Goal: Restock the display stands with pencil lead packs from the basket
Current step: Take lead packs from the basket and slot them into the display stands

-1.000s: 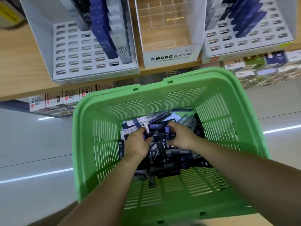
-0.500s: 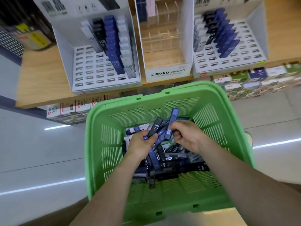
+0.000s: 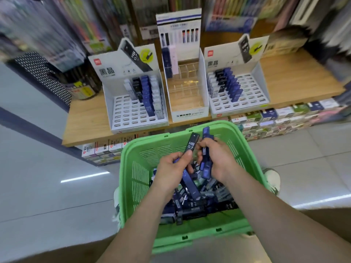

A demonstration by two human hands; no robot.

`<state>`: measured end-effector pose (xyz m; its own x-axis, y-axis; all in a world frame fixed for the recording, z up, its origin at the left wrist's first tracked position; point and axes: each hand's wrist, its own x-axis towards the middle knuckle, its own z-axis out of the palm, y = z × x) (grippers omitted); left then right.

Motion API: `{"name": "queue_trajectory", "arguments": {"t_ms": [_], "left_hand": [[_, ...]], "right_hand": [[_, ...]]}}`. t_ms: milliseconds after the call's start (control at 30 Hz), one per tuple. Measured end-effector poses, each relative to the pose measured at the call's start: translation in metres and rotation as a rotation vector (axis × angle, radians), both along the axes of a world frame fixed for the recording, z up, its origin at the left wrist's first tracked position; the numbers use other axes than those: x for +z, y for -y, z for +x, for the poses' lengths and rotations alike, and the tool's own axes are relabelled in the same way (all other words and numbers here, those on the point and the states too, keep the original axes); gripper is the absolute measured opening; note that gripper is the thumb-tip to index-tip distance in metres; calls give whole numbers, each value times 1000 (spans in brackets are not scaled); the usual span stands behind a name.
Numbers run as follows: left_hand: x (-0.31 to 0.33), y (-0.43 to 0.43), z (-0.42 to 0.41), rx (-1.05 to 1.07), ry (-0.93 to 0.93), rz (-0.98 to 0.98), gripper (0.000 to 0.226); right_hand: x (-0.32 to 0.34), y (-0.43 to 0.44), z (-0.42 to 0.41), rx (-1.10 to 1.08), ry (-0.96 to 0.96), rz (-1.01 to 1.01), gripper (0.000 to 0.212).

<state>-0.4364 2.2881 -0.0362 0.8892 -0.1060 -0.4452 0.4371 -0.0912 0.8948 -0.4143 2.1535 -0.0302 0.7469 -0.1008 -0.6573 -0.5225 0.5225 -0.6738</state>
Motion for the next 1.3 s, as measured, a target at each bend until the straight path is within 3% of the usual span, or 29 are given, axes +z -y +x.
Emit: {"name": "queue_trajectory", "arguments": {"t_ms": [33,167,233,333,433,500,600,700,800,900,1100,1300], "left_hand": [[9,1,1,12,9,-35,27],[40,3,6,39,30,-191,25],[55,5,9,53,53,-191,21],[77,5,11,-40,178,-18,17],[97,-2,14,-145,294,211,2],[110,-9,18,-99,335,283,11],[130,-18,26,-1,366,254,9],[146,-20,33,40,402,205,17],[156,-16,38,73,468,195,21],[162,-13,43,125,460,167,23],[169,-11,62,-25,567,270,27],[164,-25,83,-183,474,569,34]], "right_hand": [[7,0,-2,28,13,13,11],[37,-3,-7,141,67,149,56],[49,-3,-8,212,140,123,65],[66,-2,-6,240,195,4,53],[83,1,0,94,180,-6,30],[94,5,5,34,153,11,24],[109,10,5,108,134,20,19],[123,2,-4,268,135,171,12],[135,-10,-17,462,157,250,30],[147,-12,-22,538,214,266,28],[164,-5,-15,476,275,127,25],[170,3,10,569,263,-208,19]]}}
